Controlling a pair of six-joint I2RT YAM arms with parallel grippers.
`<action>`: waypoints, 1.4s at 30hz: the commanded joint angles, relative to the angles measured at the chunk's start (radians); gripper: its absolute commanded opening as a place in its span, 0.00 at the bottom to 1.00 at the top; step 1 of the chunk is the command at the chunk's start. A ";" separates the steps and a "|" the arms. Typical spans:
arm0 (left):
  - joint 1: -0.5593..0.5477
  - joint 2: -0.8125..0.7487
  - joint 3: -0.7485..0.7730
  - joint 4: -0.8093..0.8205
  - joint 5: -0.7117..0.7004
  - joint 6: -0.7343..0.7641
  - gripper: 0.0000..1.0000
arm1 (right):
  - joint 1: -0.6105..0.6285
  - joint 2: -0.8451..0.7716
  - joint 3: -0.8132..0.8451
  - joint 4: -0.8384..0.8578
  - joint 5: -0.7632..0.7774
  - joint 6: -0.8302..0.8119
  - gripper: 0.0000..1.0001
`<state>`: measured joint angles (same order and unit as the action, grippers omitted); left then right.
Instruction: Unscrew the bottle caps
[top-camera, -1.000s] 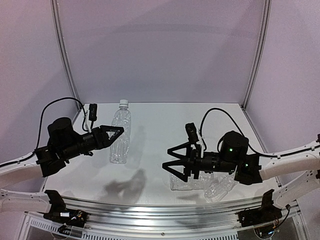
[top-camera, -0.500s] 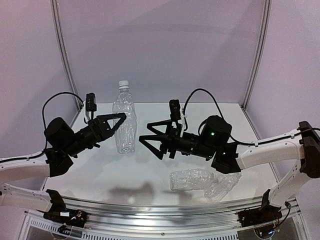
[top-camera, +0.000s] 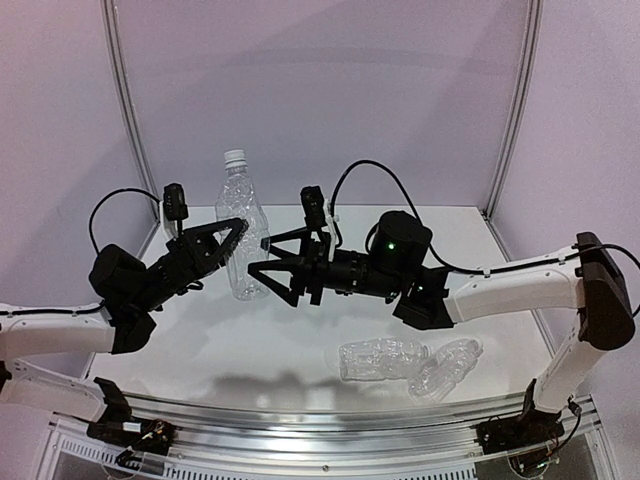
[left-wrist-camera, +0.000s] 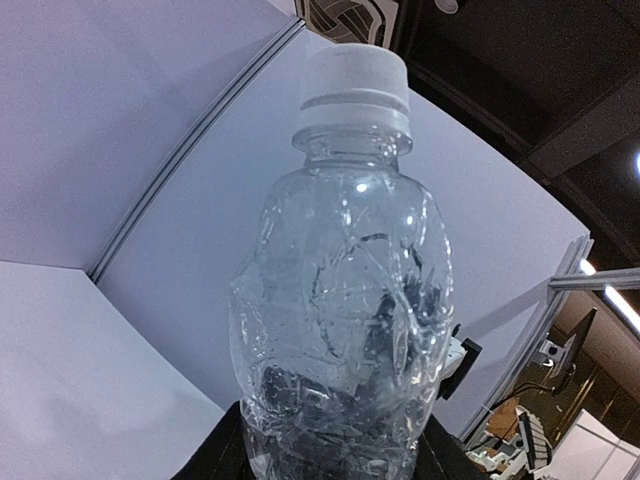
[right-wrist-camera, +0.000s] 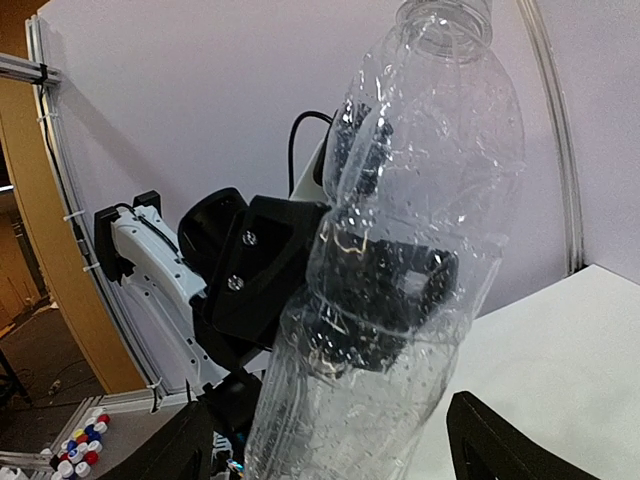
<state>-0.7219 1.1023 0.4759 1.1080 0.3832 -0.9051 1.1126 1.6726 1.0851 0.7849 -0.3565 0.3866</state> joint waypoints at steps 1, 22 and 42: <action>0.034 0.052 -0.024 0.204 0.083 -0.095 0.40 | 0.007 0.029 0.068 -0.095 -0.102 -0.040 0.77; 0.044 0.146 0.018 0.290 0.197 -0.107 0.42 | -0.065 0.084 0.219 -0.301 -0.272 0.010 0.61; 0.160 -0.045 0.056 -0.327 0.199 0.190 0.99 | -0.089 -0.166 0.076 -0.619 -0.136 -0.130 0.34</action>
<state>-0.5819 1.1351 0.4862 1.0897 0.5716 -0.8940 1.0397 1.6054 1.2148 0.2768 -0.5472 0.3046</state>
